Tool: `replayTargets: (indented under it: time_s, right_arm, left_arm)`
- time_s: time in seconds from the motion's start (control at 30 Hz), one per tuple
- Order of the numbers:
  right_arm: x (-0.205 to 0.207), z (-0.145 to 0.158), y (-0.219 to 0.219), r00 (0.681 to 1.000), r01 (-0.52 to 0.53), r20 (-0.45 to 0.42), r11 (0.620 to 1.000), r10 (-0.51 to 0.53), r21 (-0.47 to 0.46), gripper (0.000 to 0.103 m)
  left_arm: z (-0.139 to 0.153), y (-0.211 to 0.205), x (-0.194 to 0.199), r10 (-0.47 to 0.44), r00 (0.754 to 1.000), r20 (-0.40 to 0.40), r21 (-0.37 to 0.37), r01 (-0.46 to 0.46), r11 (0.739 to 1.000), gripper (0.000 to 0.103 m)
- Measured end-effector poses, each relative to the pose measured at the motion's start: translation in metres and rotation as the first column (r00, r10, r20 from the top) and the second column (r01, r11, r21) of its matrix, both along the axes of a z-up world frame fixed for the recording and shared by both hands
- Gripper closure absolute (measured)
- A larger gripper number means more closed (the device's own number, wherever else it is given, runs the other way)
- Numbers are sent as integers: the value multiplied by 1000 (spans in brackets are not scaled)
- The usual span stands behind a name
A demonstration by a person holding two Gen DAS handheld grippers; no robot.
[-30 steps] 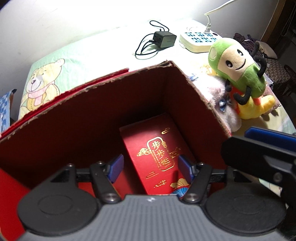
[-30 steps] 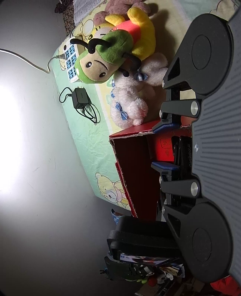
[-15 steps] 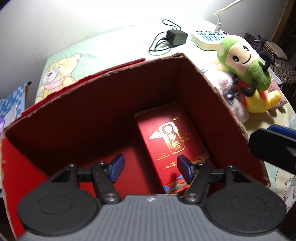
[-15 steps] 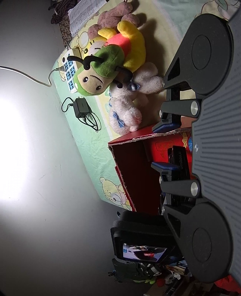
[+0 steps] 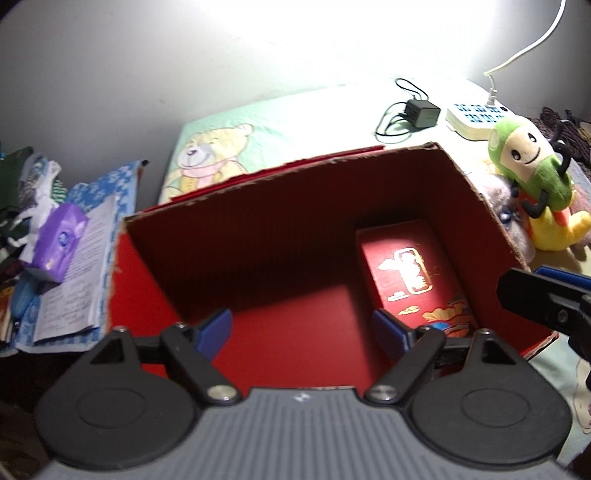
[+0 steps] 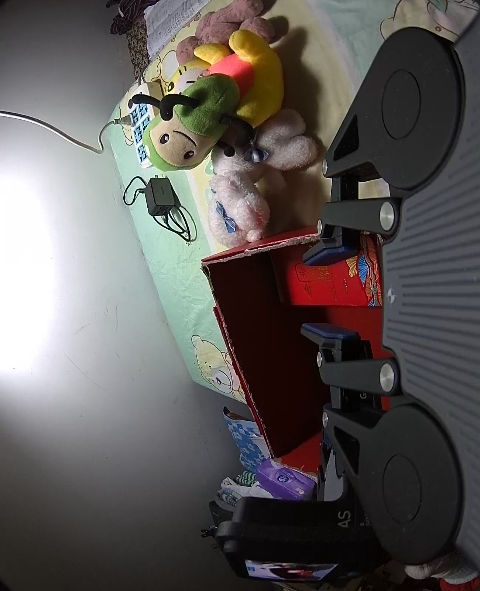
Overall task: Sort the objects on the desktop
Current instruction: 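Lower the gift box into the cardboard box and open the right gripper, then move the right gripper back toward the patterned cloth doll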
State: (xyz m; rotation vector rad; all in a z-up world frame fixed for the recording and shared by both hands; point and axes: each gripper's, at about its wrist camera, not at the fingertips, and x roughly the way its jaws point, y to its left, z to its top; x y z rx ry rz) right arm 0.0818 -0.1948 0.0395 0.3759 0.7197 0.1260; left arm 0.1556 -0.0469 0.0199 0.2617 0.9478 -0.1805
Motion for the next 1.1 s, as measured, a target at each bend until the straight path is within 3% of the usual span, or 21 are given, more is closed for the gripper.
replayTargets:
  time_s: [0.57, 0.83, 1.1]
  right_arm:
    - [-11, 9, -16, 981, -185, 44, 982, 187, -39, 65]
    - [-23, 11, -42, 969, -237, 65, 971, 238, -20, 65]
    - [-40, 1, -59, 951, -306, 56, 952, 304, 27, 64]
  left_arm:
    - [17, -8, -42, 194, 980, 34, 25, -195, 981, 14]
    - [30, -17, -70, 253, 964, 84, 26, -256, 966, 12]
    - [26, -3, -96, 337, 940, 54, -10, -337, 941, 11]
